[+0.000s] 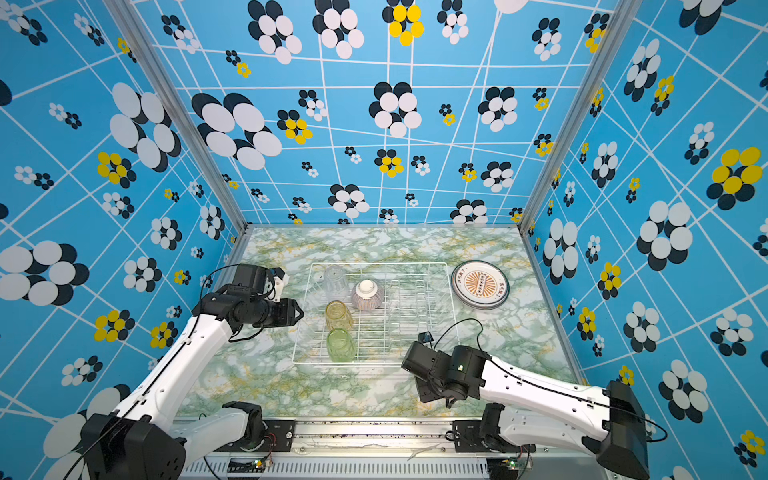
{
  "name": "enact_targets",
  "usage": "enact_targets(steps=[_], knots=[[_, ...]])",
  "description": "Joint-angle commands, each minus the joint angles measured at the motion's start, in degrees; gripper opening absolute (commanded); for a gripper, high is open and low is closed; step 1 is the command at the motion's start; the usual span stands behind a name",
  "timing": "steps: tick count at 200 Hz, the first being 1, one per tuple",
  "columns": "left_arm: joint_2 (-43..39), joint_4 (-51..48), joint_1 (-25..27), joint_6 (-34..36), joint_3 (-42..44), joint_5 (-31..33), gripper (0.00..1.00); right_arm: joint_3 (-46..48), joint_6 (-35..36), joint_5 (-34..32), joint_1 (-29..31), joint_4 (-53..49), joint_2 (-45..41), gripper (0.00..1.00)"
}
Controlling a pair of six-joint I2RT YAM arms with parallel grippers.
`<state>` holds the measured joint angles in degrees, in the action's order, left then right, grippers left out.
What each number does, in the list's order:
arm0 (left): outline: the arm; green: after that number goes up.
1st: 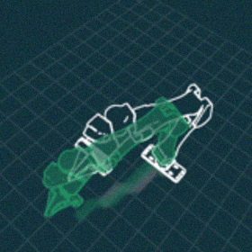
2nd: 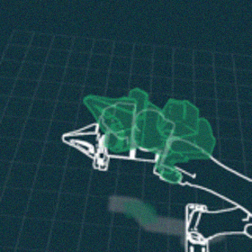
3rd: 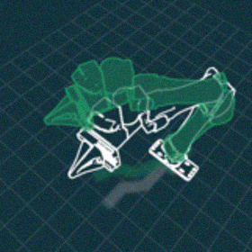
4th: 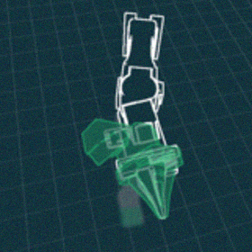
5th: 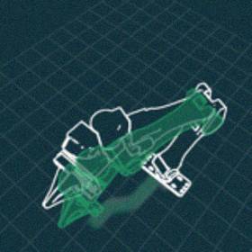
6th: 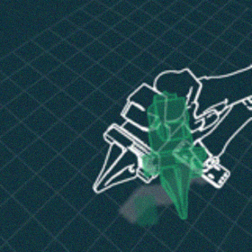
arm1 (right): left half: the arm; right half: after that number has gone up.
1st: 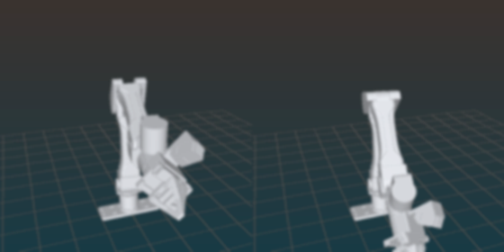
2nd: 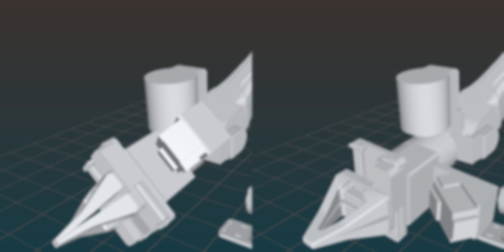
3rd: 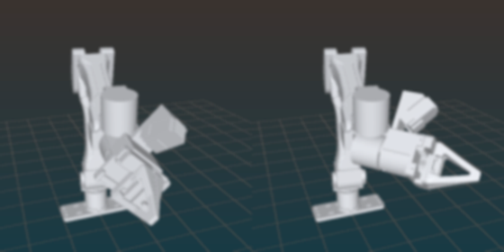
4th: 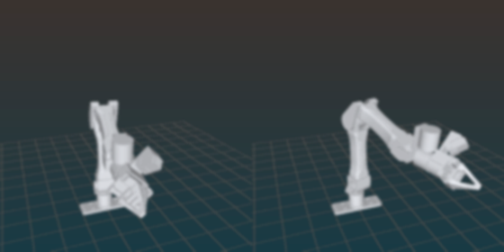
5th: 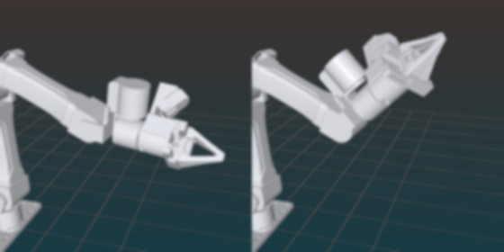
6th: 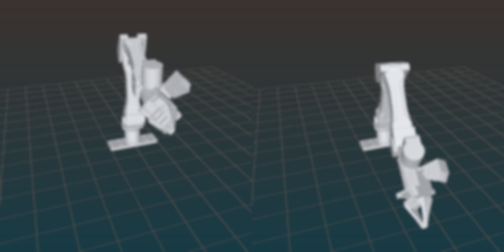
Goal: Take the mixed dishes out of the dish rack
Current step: 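Lower the pink glass near the robot while the left gripper nears the green glass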
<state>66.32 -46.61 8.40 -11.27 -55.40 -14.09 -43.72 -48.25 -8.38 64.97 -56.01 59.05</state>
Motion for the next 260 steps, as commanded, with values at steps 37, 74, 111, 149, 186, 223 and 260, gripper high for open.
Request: enact_targets(steps=[37, 74, 111, 149, 186, 223, 260], knots=[[4.81, 5.21, -0.36, -0.07, 2.66, -5.13, 0.53, 0.57, 4.11, -0.51, -4.15, 2.74, 1.00, 0.00], [7.08, 6.38, -0.36, 0.81, 2.16, -6.23, 0.52, -0.21, 6.94, 0.72, -7.55, 3.72, 1.65, 0.00], [9.70, 8.56, -0.38, 0.72, 0.79, -5.74, 0.51, -1.10, 9.76, 2.08, -10.25, 4.77, 3.58, 0.00], [13.98, 10.98, -0.33, 0.71, -2.83, -5.07, 0.51, -2.57, 12.23, 2.77, -11.33, 5.77, 6.54, 0.00], [18.33, 11.87, -0.41, 1.55, -7.15, -4.31, 0.51, -3.81, 14.29, 3.06, -13.23, 6.17, 8.29, 0.00], [22.93, 12.58, -0.91, 2.73, -11.34, -3.89, 0.50, -5.05, 15.80, 3.91, -14.97, 6.53, 9.23, 0.00], [27.78, 13.36, -1.81, 3.50, -15.50, -4.28, 0.50, -6.11, 16.43, 4.25, -15.36, 6.53, 10.87, 0.00]])
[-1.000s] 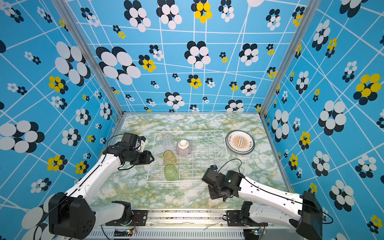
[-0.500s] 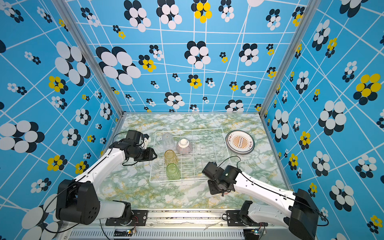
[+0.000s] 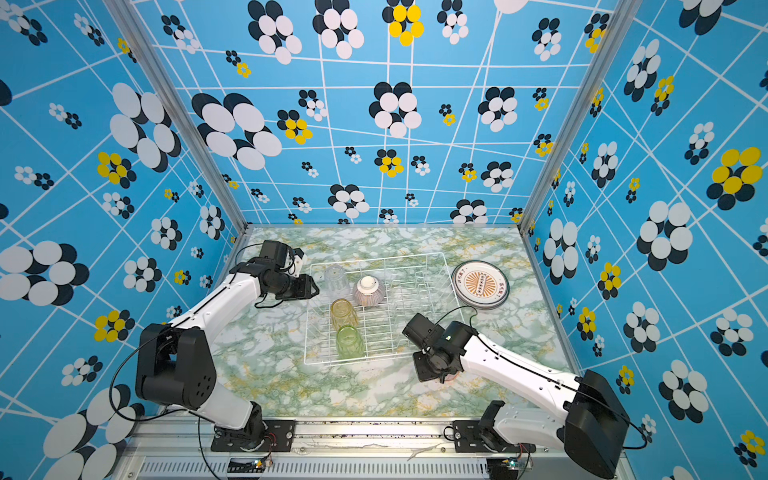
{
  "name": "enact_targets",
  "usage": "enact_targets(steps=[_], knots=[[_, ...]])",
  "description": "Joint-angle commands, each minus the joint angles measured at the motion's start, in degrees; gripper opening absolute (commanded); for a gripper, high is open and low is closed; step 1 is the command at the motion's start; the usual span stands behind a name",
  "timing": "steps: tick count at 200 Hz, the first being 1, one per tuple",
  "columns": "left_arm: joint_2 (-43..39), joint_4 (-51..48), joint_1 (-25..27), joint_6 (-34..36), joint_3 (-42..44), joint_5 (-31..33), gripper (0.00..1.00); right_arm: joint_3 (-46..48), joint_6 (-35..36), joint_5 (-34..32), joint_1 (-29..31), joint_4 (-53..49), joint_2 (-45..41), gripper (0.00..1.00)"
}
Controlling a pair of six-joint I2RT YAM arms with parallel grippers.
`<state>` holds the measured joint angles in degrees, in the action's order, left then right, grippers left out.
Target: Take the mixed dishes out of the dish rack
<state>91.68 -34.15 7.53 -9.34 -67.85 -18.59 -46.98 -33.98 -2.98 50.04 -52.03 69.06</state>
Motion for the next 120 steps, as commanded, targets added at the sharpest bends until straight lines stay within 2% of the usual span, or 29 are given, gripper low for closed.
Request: enact_targets(steps=[1, 72, 120], knots=[[2.53, 0.87, -0.94, 1.59, -3.19, 0.22, 0.50, -2.85, 2.20, -1.10, -0.45, 2.59, 0.88, 0.00], [12.42, -0.67, -1.93, 3.51, -13.31, 5.07, 0.49, -5.09, 2.98, -0.97, -0.90, 2.77, 3.36, 0.00], [19.18, -2.84, -1.97, 4.46, -21.24, 5.65, 0.48, -5.39, 3.13, -0.91, -1.31, 2.99, 3.62, 0.00]])
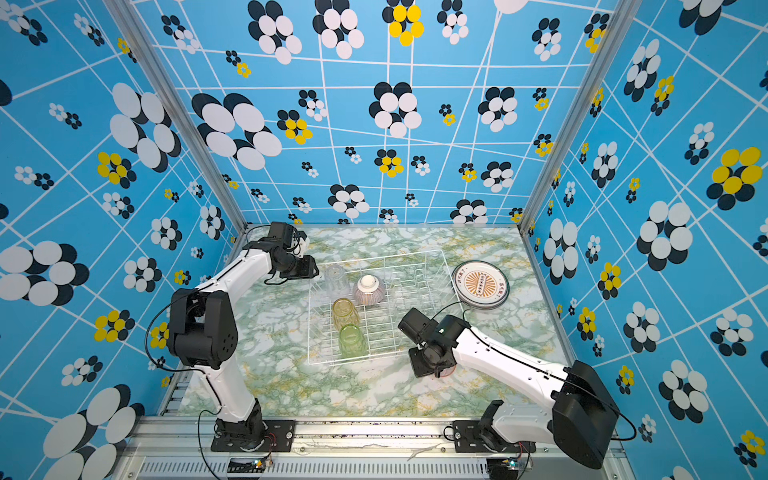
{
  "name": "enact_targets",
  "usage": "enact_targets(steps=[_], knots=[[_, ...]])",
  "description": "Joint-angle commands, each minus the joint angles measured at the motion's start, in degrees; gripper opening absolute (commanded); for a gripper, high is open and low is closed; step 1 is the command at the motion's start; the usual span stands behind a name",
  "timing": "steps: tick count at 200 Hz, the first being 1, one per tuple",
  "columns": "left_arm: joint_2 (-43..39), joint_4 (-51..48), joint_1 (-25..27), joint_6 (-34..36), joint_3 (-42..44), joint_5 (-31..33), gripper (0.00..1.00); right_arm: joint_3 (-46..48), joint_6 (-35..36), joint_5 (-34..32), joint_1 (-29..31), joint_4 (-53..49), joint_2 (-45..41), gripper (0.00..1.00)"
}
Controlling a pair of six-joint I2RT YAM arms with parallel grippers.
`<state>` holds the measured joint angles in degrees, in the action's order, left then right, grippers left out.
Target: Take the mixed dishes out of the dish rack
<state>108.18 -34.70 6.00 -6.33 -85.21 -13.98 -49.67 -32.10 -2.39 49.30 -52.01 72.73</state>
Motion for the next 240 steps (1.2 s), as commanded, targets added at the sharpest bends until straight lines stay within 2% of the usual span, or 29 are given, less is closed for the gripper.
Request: enact_targets(steps=[1, 97, 127, 165, 196, 240], knots=[[2.75, -2.34, -0.45, 1.47, -4.03, 1.05, 0.48, -2.71, 1.20, -1.53, -0.54, 2.97, -0.09, 0.00], [12.62, -8.14, -0.47, 3.81, -21.35, 1.53, 0.48, -2.97, 1.30, -1.08, -0.98, 2.97, 0.88, 0.00], [16.42, -12.18, -0.46, 4.57, -29.12, 0.47, 0.48, -3.21, 1.60, 0.24, -1.04, 2.63, 1.54, 0.00], [13.10, -9.20, -0.54, 3.49, -25.33, 0.61, 0.51, -2.53, 1.29, 2.93, -0.99, 2.64, 2.28, 0.00], [7.74, -4.39, -0.74, 2.05, -20.54, 1.34, 0.58, -1.75, 1.41, 3.46, -0.97, 2.96, 3.08, 0.00], [0.97, -3.34, -0.81, 1.24, -18.87, 2.28, 0.64, -1.65, 1.58, 3.44, -0.98, 3.19, 4.08, 0.00]])
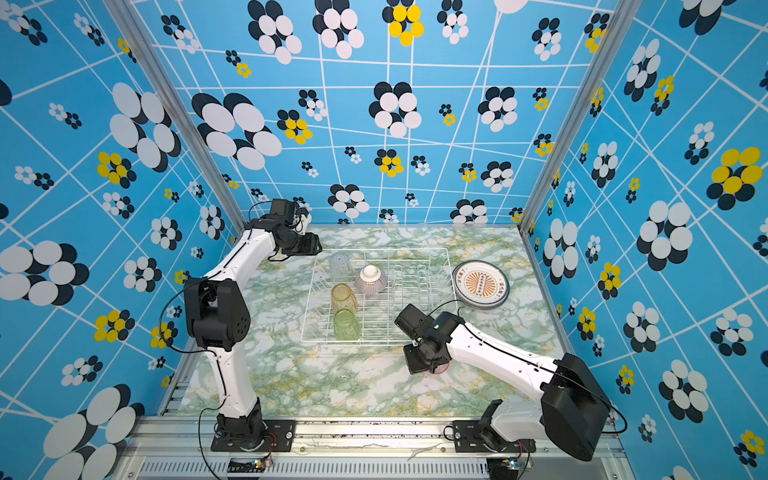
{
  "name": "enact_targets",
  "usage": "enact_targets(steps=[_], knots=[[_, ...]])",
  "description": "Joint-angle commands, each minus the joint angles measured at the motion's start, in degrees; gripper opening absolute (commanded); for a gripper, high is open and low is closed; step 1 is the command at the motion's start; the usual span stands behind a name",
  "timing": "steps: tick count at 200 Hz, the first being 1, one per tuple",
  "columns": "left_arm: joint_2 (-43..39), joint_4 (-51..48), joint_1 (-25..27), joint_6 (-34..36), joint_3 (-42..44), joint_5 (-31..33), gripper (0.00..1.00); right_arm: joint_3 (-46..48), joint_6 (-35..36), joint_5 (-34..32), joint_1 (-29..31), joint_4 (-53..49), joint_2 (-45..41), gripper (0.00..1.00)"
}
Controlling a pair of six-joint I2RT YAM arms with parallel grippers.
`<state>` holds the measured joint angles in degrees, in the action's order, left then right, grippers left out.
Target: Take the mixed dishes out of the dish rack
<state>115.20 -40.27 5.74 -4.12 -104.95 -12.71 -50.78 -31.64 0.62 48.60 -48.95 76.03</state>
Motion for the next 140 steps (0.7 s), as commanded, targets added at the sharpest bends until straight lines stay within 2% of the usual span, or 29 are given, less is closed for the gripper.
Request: enact_targets(steps=[1, 19, 68, 88, 140], knots=[[-6.22, 2.23, -0.55, -0.97, 0.92, 1.06, 0.64, -0.58, 1.13, 0.43, -0.31, 0.10, 0.83, 0.00], [-8.85, 2.69, -0.55, -1.28, 2.70, 1.46, 0.64, -0.36, 1.35, 0.61, -0.27, 0.04, 1.30, 0.00], [-23.66, 2.80, 1.14, -2.85, 11.39, 2.04, 0.65, 0.31, 1.73, 1.39, -0.25, -0.36, 1.60, 0.02], [-28.11, -0.78, 4.09, -2.05, 12.96, 2.57, 0.65, 0.11, 1.88, 1.14, -0.24, -0.62, 1.41, 0.13], [-35.61, -10.38, 15.30, -1.64, 17.53, 8.83, 0.68, -3.42, 2.85, 0.62, -0.33, -2.67, -2.19, 0.42]])
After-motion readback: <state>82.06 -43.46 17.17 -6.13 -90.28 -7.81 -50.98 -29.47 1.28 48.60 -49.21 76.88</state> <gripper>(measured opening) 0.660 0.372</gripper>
